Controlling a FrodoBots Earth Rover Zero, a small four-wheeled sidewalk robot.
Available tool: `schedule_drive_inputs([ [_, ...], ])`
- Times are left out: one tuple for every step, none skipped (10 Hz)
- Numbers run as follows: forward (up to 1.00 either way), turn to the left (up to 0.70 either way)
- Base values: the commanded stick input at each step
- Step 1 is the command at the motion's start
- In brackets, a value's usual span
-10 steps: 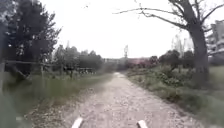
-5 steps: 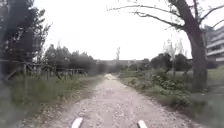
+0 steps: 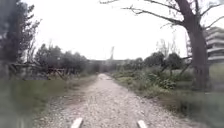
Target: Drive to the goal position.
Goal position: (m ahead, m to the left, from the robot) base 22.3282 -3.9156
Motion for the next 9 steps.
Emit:
schedule_drive_inputs([
  [0.70, 0.00],
  [0.70, 0.00],
  [0.70, 0.00],
  [0.70, 0.00],
  [0.70, 0.00],
  [0.70, 0.00],
  [0.70, 0.00],
  [0.70, 0.00],
  [0.70, 0.00],
])
